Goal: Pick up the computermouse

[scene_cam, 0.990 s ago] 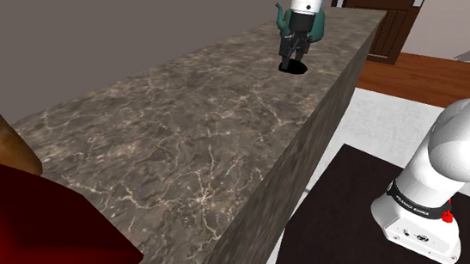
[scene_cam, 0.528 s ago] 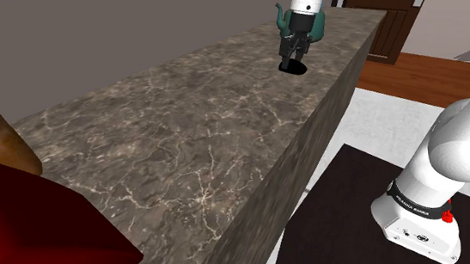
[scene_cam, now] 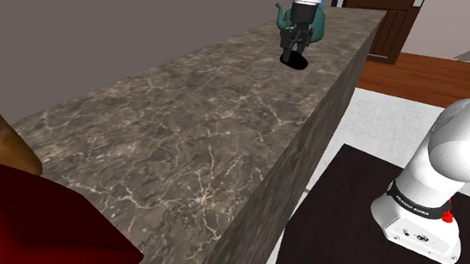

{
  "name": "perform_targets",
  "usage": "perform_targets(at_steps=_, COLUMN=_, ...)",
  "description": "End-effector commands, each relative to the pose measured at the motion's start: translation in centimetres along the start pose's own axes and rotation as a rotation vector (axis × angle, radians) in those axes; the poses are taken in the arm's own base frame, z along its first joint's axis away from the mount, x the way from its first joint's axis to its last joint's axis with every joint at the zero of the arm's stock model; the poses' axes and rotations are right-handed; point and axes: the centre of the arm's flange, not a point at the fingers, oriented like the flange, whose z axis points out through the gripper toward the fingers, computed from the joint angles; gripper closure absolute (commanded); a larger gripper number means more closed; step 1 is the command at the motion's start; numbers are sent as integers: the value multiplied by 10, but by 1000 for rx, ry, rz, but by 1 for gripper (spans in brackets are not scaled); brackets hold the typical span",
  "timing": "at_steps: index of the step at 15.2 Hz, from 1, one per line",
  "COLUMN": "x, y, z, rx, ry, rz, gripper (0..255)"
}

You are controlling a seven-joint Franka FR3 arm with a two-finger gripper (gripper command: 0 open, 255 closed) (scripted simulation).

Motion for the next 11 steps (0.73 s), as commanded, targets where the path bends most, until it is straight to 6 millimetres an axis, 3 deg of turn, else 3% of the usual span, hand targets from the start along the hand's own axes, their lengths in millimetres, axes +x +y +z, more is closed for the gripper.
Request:
perform_targets(at_steps=1, x=1, y=-2, z=-11, rx=0, ry=0, rz=0, gripper=255)
perform_targets(at_steps=9, x=1, y=-7, z=-53, rx=0, ry=0, rz=0, gripper=255)
perform_targets(at_steps=11, x=1, y=-7, z=-54, rx=0, ry=0, rz=0, gripper=255)
